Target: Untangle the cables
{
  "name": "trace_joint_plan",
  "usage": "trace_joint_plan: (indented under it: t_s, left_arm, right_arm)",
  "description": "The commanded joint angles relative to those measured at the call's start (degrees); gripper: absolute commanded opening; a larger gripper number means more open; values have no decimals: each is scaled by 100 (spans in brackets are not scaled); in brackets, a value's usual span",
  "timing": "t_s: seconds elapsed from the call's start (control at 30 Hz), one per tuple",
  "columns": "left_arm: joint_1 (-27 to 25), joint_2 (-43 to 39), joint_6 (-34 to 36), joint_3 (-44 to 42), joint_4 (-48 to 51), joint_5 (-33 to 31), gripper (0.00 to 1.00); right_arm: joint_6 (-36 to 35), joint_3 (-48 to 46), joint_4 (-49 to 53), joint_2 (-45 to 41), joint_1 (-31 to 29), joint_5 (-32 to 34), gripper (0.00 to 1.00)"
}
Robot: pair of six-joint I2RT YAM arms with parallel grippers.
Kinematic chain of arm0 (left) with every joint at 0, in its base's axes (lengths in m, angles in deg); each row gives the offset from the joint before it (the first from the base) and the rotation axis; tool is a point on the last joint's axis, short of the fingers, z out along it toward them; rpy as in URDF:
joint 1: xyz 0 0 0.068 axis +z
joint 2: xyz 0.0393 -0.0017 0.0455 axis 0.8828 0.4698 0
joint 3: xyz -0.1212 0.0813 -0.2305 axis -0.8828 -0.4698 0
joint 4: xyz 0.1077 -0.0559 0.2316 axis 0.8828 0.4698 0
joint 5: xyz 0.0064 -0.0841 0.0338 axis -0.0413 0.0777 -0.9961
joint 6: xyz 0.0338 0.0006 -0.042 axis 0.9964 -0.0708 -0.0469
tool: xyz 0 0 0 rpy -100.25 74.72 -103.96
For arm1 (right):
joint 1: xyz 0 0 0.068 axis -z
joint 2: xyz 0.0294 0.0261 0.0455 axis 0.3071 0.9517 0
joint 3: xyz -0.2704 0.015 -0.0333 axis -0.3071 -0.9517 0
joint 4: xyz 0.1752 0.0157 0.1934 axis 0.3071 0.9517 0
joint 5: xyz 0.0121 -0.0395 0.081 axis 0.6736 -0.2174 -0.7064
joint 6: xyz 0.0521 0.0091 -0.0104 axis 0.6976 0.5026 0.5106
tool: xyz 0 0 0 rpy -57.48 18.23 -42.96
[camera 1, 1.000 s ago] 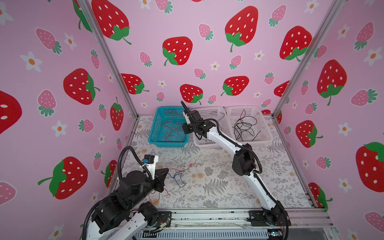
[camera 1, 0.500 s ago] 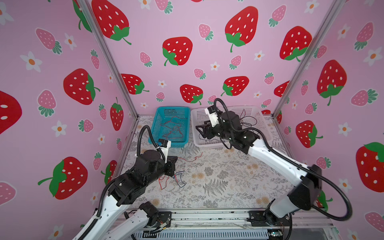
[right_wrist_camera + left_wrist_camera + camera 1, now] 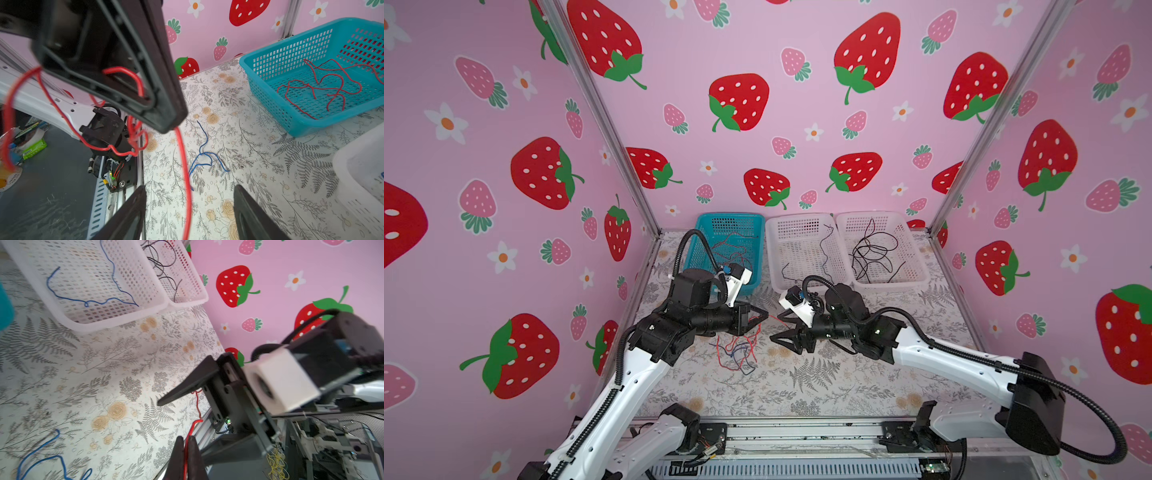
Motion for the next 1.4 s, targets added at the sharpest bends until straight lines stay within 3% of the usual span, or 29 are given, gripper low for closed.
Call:
trace_joint_plan:
  t_s: [0.0, 0.13, 0.2, 0.3, 0.43, 0.7, 0.87, 1.23, 1.37]
  left_arm:
    - [39, -63, 26, 237, -86, 697, 0]
    - [89, -49, 184, 193, 87, 786, 1]
    - [169, -87, 262, 143, 181, 775, 17]
    - [407, -229, 342, 12, 311, 798, 37]
    - [591, -528, 297, -250, 321, 871, 42]
    - [620, -822, -78, -606, -103, 1080, 40]
    - [620, -740, -191, -630, -283, 1194, 32]
    - [611, -593, -625, -697, -968, 1467, 43]
    - [594, -391, -583, -599, -993, 1559, 24]
  right_arm:
    - [-220, 80, -157, 121, -57, 134, 57]
    - [-130, 7, -279, 38, -60, 388, 12]
    - [-119, -53, -278, -93, -57, 560, 0]
    - [-54, -28, -62, -241, -16, 1100, 0]
    - [23, 16, 217, -353, 92, 1222, 0]
    - [23, 65, 364, -372, 84, 1100, 0]
    - [49, 2, 346, -459, 57, 1216, 0]
    - [-99, 121, 521, -287, -124, 1384, 0]
    - [-170, 211, 643, -249, -223, 1525, 0]
